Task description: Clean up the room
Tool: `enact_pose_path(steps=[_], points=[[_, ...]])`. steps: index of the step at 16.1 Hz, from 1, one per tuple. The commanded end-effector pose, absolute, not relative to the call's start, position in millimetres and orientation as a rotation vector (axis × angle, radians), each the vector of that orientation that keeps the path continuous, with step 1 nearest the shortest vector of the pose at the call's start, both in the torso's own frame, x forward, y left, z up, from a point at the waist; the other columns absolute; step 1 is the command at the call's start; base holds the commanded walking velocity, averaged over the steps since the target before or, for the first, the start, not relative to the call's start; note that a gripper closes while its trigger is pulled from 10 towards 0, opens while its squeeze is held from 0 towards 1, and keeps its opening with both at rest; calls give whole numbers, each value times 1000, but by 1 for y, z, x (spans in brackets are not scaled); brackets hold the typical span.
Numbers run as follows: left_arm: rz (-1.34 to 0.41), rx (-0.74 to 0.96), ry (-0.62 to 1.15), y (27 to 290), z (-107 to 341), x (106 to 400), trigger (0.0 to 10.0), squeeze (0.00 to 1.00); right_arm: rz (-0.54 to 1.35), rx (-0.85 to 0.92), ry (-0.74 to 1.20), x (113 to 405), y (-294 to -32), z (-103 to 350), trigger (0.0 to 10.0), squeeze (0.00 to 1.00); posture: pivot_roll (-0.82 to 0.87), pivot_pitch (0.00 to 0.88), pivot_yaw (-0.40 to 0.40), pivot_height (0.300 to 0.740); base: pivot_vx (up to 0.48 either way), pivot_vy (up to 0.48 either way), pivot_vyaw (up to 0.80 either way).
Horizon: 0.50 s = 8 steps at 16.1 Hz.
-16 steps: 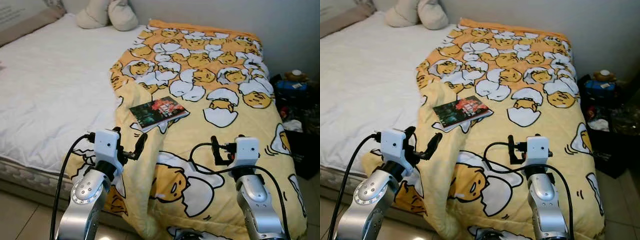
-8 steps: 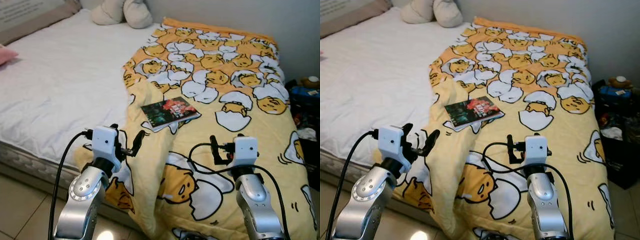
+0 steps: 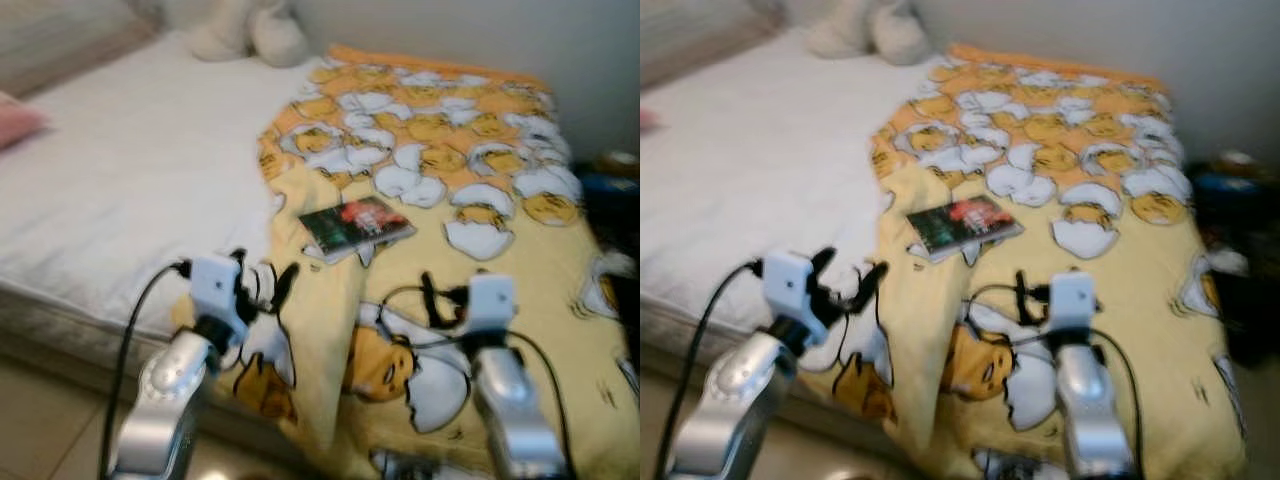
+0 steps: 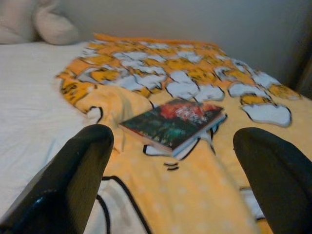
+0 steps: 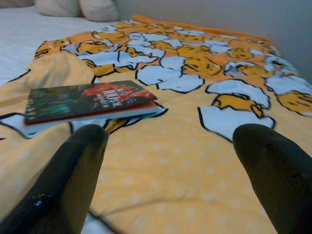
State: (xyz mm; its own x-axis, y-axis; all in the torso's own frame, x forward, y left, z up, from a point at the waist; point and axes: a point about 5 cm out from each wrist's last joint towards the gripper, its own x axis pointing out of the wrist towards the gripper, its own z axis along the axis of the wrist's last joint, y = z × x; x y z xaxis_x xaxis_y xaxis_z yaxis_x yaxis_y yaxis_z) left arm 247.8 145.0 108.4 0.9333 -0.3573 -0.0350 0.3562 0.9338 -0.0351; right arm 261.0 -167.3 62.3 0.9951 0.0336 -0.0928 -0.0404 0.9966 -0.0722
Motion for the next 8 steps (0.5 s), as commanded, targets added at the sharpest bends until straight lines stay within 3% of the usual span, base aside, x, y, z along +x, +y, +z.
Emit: enact_pose_path(steps=[1, 3, 5, 7, 8], points=[[-390, -42, 20, 141, 113, 250, 10000, 0, 12, -84, 89, 261, -176, 62, 10000, 0, -31, 0, 5, 719, 0, 476, -706], [-396, -41, 20, 141, 113, 251, 10000, 0, 13, -85, 90, 262, -176, 62, 10000, 0, -29, 0, 5, 719, 0, 461, -703], [-403, -16, 21, 142, 114, 252, 10000, 0, 13, -86, 88, 263, -176, 62, 10000, 0, -29, 0, 7, 719, 339, 334, -703], [-391, 1, 18, 143, 114, 255, 10000, 0, 7, -84, 81, 265, -177, 63, 10000, 0, -29, 0, 9, 719, 422, 120, -700], [-371, 14, 26, 144, 112, 255, 10000, 0, 6, -87, 70, 266, -177, 65, 10000, 0, -29, 0, 10, 719, 0, 0, 0]])
